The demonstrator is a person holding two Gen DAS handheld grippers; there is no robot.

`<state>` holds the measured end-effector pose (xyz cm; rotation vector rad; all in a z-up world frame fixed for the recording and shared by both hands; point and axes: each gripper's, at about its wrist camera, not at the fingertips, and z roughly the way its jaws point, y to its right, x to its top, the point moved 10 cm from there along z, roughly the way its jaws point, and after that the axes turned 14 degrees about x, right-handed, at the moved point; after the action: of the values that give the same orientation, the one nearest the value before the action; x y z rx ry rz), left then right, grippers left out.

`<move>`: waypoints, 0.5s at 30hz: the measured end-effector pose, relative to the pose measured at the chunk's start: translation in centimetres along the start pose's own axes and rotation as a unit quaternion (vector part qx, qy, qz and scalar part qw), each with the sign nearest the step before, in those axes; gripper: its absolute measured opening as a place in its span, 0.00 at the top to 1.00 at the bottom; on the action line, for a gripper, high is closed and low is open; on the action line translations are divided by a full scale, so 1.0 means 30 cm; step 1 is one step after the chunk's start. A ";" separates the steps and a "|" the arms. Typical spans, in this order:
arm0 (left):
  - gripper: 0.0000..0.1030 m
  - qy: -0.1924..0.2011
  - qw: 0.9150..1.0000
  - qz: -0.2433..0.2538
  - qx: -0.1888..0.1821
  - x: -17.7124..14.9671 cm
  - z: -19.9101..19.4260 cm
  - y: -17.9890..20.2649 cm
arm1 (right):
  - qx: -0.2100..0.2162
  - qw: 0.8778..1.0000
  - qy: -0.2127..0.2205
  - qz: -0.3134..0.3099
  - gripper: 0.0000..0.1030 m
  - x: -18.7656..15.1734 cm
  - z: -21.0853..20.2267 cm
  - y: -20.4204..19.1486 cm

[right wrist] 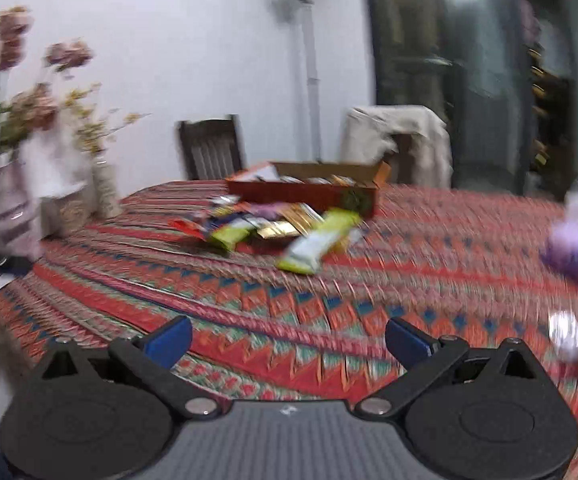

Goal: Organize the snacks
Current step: 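Move both tools back over the snack pile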

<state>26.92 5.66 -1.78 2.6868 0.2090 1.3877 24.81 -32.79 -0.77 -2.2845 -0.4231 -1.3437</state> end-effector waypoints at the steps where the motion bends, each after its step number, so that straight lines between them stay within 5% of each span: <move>1: 0.00 -0.004 1.000 0.000 0.005 -0.003 0.010 -0.004 | -0.017 1.000 0.000 0.005 0.00 -0.025 0.015 0.008; 6: 0.00 -0.006 1.000 0.002 0.008 0.019 0.046 -0.009 | -0.022 0.999 -0.015 0.035 0.00 -0.116 0.066 0.024; 15: 0.00 -0.026 1.000 0.009 0.011 0.032 0.143 0.020 | -0.005 0.997 -0.023 0.069 0.00 -0.107 0.136 0.037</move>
<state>31.02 5.07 -3.40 2.7450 0.1958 1.3268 26.82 -31.70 -5.55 -2.3105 -0.2693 -1.2296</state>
